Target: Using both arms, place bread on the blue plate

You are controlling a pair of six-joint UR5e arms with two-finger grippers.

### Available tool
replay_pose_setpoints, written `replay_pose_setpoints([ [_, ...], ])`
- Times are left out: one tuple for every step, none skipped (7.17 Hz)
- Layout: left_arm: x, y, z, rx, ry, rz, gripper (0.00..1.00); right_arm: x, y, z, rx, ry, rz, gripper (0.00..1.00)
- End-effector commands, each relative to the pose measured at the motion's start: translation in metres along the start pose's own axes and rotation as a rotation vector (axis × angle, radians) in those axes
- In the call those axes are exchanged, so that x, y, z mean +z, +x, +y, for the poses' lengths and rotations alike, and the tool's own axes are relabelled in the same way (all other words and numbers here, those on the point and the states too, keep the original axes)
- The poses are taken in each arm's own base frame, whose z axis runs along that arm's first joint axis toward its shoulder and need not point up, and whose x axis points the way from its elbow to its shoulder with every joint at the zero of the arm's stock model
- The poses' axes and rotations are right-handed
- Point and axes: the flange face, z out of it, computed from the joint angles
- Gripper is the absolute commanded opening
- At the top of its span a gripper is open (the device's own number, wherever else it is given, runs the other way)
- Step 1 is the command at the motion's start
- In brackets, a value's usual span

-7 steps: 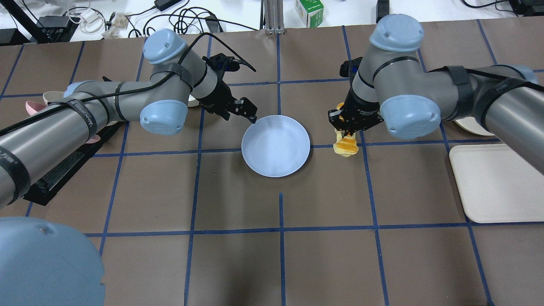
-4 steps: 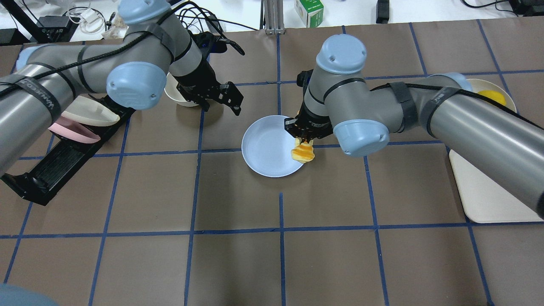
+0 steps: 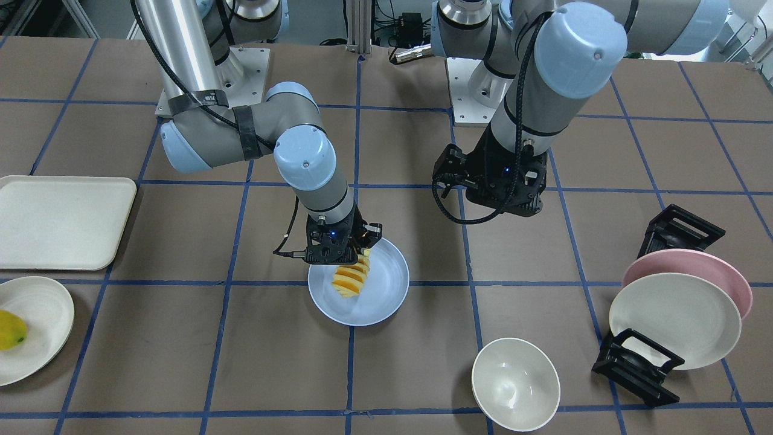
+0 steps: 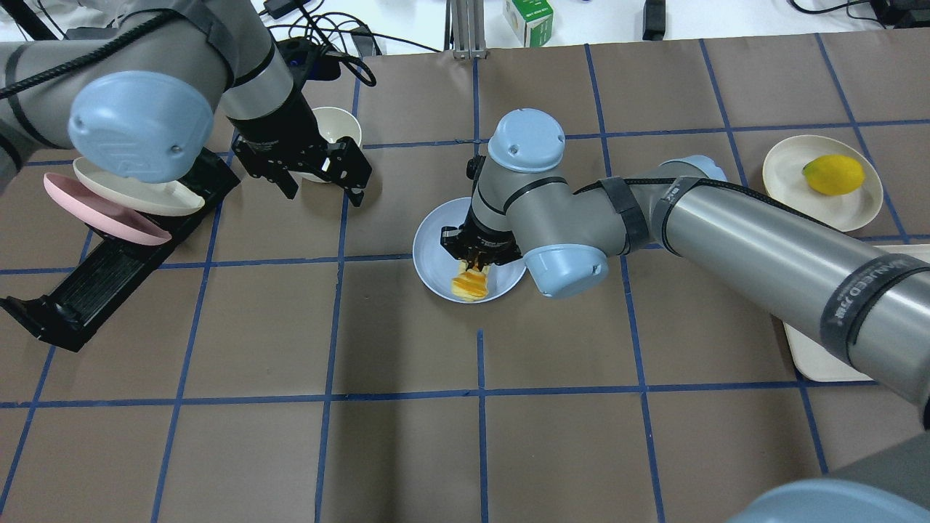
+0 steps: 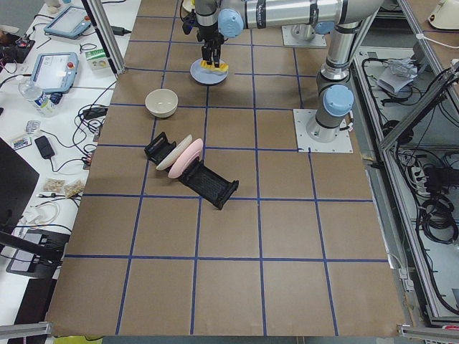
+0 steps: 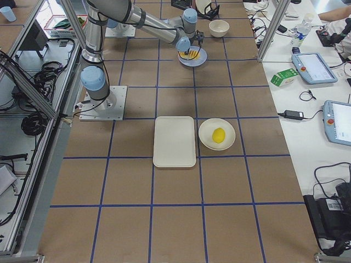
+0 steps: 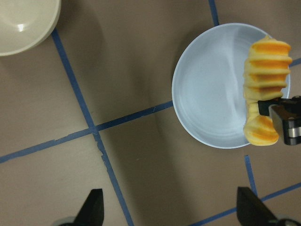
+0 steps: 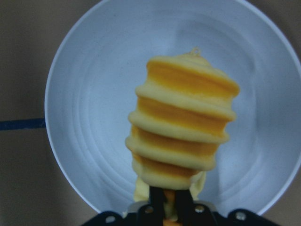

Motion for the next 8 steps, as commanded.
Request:
replay_pose_setpoints([
  [-0.016,-0.007,0.011,-0.022,0.029,-0.005,1.0,-0.008,0.008,-0.011,0.015,0.007,-0.007,1.0],
  [-0.015,-0.007,0.012,-0.021,0.029,-0.005,1.0,-0.023,0.021,-0.027,0.037,0.035,-0.009,1.0],
  [-0.015,-0.007,0.011,-0.022,0.031,-0.004,1.0,-0.062,0.041,-0.051,0.035,0.065,-0.014,1.0],
  [-0.019,-0.007,0.013,-0.022,0.037,-0.006,1.0,-0.1,0.064,-0.063,0.016,0.036,0.006,1.0],
  [-0.026,-0.005,0.019,-0.02,0.042,-0.012,1.0,-0.141,0.091,-0.081,-0.026,0.048,0.022,1.0],
  [-0.033,-0.007,0.023,-0.02,0.048,-0.046,1.0,-0.186,0.112,-0.084,-0.056,0.059,0.097,1.0],
  [-0.042,-0.017,0.023,-0.024,0.052,-0.159,1.0,-0.227,0.122,-0.077,-0.077,0.064,0.125,1.0],
  [-0.045,-0.017,0.025,-0.027,0.053,-0.174,1.0,-0.273,0.108,-0.055,-0.098,0.114,0.115,1.0],
])
